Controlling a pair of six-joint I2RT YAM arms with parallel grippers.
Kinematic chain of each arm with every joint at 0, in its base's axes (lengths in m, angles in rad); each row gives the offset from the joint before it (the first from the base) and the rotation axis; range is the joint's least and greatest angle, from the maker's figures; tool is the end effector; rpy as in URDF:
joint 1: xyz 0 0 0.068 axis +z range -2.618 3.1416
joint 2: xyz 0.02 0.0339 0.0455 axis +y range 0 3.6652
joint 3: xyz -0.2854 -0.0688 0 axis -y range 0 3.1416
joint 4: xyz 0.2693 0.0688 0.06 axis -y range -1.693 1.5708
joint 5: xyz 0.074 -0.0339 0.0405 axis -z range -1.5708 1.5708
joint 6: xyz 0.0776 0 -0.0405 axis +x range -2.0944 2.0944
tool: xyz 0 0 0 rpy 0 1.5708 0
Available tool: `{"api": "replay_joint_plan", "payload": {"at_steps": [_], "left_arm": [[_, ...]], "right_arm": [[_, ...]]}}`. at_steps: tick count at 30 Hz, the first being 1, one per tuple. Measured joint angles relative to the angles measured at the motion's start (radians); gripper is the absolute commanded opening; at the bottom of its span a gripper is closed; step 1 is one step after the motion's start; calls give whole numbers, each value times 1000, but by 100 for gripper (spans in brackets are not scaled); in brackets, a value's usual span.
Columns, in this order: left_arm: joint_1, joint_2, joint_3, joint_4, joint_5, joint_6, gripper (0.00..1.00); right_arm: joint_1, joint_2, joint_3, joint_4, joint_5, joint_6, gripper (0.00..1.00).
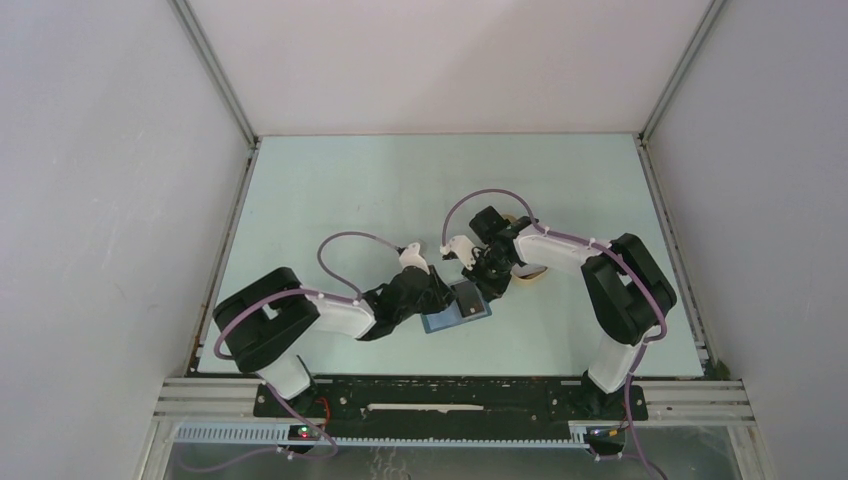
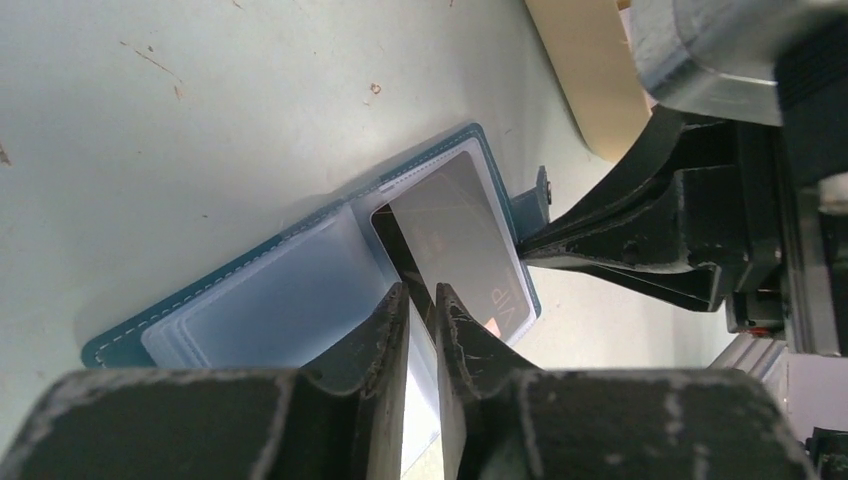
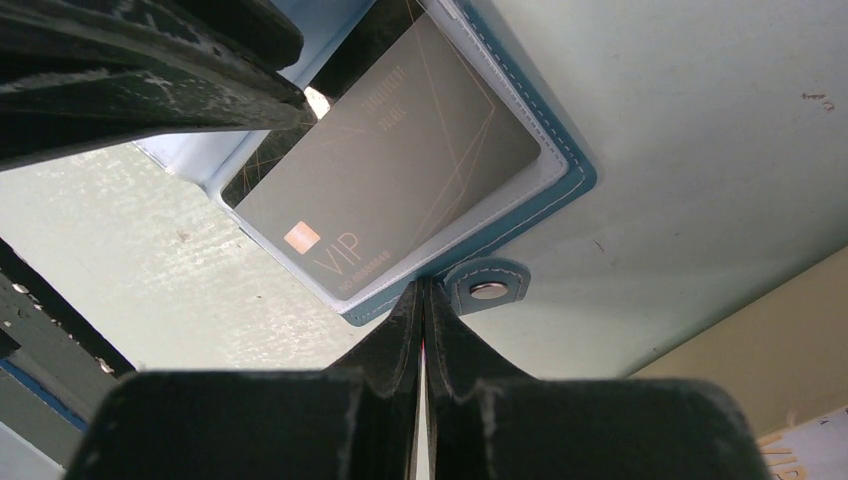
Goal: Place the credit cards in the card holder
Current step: Insert the credit card into the card holder.
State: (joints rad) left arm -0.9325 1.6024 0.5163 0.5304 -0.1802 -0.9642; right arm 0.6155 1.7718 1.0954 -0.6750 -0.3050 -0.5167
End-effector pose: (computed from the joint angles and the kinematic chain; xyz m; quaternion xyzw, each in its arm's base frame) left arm 0.2110 -0.2610 0.1091 -0.0575 0.8696 -0.3474 0.3461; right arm 0.2778 0.2250 0.1269 -0.5410 0.8203 0.1562 0.1006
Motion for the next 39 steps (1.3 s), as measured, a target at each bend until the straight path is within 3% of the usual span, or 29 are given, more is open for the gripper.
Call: {"api": "replay_joint_plan", "payload": {"at_steps": [7,21,30,39], "left_arm": [[0,38,26,-13,2,4,25],[4,76,71,-25,10,8,24],[8,79,83,-16,37,40,25],[17,-41,14,10,53,109,28]], "right_arm": [[0,3,5,-4,0,2,7],[2,4,5,-5,6,3,7],[-2,4,5,-6,7,2,13],[-47,-59,7,-45,-6,-39,17]]}}
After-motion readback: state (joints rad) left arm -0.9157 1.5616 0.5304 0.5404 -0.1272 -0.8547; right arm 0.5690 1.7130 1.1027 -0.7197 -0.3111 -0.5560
